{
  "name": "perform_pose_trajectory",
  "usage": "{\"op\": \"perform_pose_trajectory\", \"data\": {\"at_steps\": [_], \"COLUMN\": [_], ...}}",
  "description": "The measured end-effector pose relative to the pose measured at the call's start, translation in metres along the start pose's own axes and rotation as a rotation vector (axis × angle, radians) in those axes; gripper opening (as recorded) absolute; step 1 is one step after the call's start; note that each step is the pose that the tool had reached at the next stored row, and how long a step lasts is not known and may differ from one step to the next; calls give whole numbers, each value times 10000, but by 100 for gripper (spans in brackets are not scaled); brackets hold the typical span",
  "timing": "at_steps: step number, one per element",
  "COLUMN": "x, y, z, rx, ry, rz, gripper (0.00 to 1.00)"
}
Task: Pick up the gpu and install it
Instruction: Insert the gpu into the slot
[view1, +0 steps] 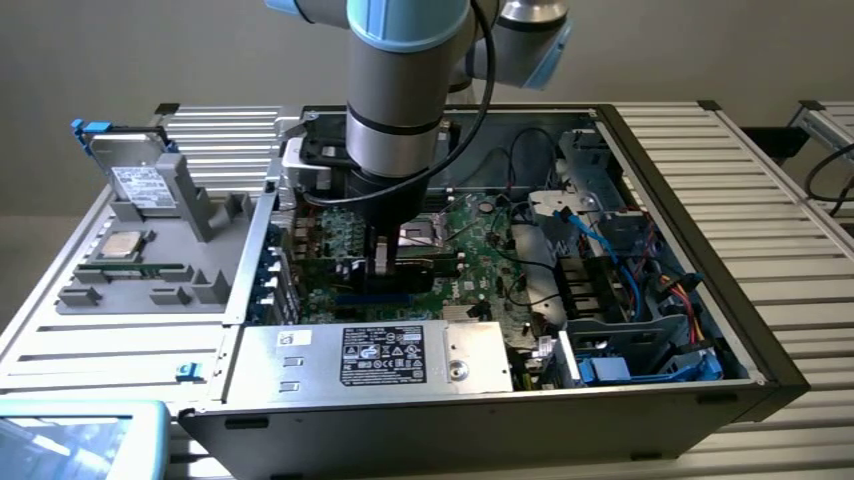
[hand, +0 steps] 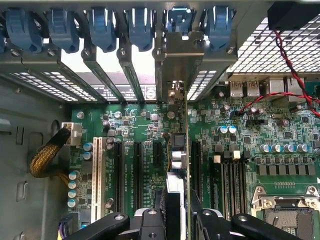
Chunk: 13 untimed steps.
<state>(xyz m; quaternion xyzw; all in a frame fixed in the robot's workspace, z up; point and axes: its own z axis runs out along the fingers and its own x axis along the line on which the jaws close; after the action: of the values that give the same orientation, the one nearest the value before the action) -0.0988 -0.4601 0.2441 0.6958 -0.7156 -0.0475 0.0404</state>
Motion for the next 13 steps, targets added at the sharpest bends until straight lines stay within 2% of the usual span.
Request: {"op": "perform_pose_trajectory", "data": {"at_steps": [4,13], "x": [-5,-21], "y": [0,1], "z": [2,10], "rx": [2,3], "ry": [6,67], "rz": [0,9], "gripper": [29,29]}}
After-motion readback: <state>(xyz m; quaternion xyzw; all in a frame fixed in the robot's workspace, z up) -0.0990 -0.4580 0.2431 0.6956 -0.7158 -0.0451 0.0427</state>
